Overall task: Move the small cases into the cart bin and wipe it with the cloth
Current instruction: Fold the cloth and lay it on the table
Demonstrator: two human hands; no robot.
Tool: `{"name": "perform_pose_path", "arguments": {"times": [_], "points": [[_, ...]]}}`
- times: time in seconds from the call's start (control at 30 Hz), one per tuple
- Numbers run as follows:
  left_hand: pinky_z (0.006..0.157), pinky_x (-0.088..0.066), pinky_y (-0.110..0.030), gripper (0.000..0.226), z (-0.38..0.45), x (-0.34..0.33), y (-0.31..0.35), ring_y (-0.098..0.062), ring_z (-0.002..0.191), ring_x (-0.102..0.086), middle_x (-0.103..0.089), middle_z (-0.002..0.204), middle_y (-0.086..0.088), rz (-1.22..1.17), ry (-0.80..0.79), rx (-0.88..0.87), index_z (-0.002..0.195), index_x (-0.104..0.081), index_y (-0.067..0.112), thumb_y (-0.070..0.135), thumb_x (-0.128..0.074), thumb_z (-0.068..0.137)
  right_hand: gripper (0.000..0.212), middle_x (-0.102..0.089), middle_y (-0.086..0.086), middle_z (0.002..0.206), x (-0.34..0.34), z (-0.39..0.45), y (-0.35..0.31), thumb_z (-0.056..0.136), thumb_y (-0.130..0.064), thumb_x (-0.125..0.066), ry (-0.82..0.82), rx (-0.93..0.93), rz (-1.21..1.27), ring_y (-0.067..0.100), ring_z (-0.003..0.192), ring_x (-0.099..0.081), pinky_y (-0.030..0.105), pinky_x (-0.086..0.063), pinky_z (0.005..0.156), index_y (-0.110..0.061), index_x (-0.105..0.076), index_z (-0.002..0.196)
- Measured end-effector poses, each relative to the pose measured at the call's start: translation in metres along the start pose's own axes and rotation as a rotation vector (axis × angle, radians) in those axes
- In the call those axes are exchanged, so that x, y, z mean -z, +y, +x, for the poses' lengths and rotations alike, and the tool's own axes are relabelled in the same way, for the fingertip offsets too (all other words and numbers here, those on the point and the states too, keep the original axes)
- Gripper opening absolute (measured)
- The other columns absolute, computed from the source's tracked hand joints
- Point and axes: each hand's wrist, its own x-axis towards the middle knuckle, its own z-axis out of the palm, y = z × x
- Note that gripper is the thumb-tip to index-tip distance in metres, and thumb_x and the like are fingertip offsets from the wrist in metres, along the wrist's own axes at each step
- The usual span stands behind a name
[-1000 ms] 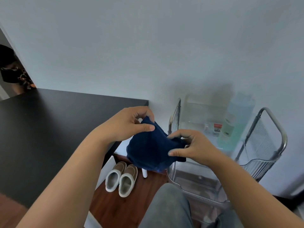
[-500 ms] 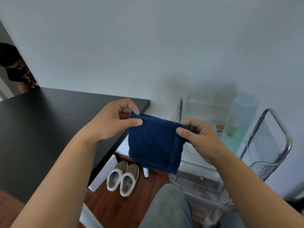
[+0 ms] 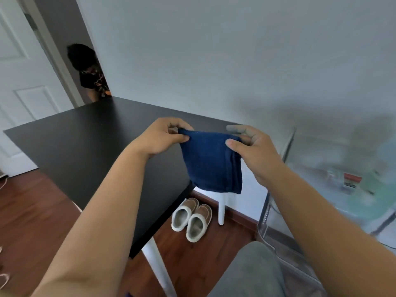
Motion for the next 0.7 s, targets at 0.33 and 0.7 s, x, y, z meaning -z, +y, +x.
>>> {"name": "perform_pose_path", "arguments": {"times": [0.33,0.7], "points": [[0.078,-0.053,-0.021,0.043,-0.059,0.073,-0.057,-0.009,0.08,-0.07,-0.075,0.084,0.009,0.224,0.158,0.132,0.069,-0.075,0.036,-0.007,-0.072,0.076,0.025,-0.07,-0.025,0.102,-0.12,-0.024,0.05,0.087,-0.014,-0.067,-0.112,0.18,-0.284,-0.008,0.1,-0.062,0.009,-0.044,0.089,-0.032,-0.073,0.104],[0.076,-0.049,-0.021,0.049,-0.18,0.064,-0.126,-0.002,0.081,-0.067,-0.072,0.09,0.02,0.217,0.23,0.398,0.067,-0.073,0.032,-0.014,-0.055,0.072,0.022,-0.074,-0.002,0.11,-0.172,-0.095,0.096,0.084,-0.007,-0.068,-0.334,0.663,-0.545,0.014,0.108,-0.065,0.028,-0.045,0.096,-0.015,-0.076,0.103]]}}
